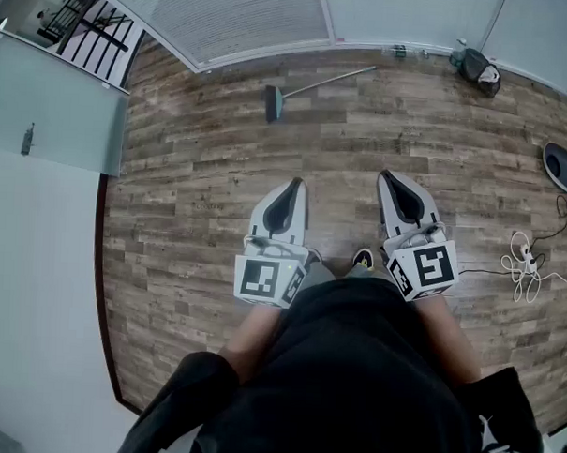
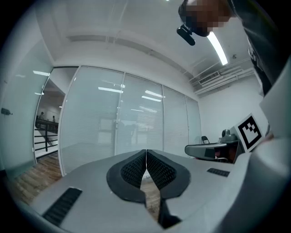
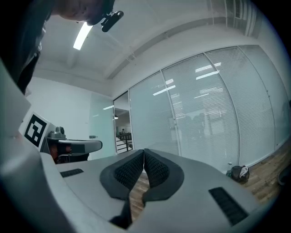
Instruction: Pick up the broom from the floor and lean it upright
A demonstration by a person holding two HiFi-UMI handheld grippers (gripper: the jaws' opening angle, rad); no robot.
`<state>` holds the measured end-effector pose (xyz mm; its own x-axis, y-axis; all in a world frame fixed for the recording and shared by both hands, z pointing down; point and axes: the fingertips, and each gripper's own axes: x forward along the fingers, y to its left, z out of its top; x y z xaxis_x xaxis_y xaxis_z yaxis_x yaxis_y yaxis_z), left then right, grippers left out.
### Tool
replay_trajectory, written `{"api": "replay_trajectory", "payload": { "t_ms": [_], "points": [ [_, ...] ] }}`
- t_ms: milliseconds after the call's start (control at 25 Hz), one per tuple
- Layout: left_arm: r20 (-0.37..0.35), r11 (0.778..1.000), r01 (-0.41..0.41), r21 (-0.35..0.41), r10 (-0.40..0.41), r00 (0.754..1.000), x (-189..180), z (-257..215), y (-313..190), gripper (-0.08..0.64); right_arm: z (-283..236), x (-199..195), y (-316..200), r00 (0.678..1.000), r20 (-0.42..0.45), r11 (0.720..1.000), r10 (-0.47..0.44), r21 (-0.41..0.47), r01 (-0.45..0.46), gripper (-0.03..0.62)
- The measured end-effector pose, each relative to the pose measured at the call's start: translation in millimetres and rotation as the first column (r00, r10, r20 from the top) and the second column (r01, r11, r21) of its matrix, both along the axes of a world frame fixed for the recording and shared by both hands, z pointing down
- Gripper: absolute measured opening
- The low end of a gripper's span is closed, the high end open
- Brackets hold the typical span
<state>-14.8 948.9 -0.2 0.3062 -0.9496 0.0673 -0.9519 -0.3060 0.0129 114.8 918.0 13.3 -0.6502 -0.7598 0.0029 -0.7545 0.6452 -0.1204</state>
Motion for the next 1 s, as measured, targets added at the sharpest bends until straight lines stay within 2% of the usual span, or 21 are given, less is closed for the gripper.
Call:
{"api": "replay_trajectory", "payload": {
  "t_ms": [360, 600, 840, 1000],
  "points": [
    [0.003, 1.000, -0.016, -0.009, 0.016, 1.000, 9.7, 5.1, 8.3, 0.023, 9.6, 13.1, -1.1, 1.000, 0.025, 1.000, 0.018, -0.026, -0.017, 0.018],
    [-0.005, 0.999, -0.048, -0.008, 0.048, 0.999, 14.3, 11.1, -6.4, 0.023, 14.8, 15.2, -14.4, 0.999, 0.031, 0.998, 0.044, -0.038, -0.043, 0.018],
    [-0.024, 0.995, -0.096, -0.038, 0.095, 0.995, 13.4, 22.2, -42.0, 0.023, 20.8, 20.0, -44.7, 0.994, 0.032, 0.993, 0.104, -0.061, -0.102, 0.018],
    [-0.028, 0.990, -0.129, -0.061, 0.128, 0.991, 11.4, 31.1, -81.2, 0.023, 35.4, 20.5, -82.8, 0.988, 0.040, 0.982, 0.149, -0.123, -0.143, 0.018]
  ]
}}
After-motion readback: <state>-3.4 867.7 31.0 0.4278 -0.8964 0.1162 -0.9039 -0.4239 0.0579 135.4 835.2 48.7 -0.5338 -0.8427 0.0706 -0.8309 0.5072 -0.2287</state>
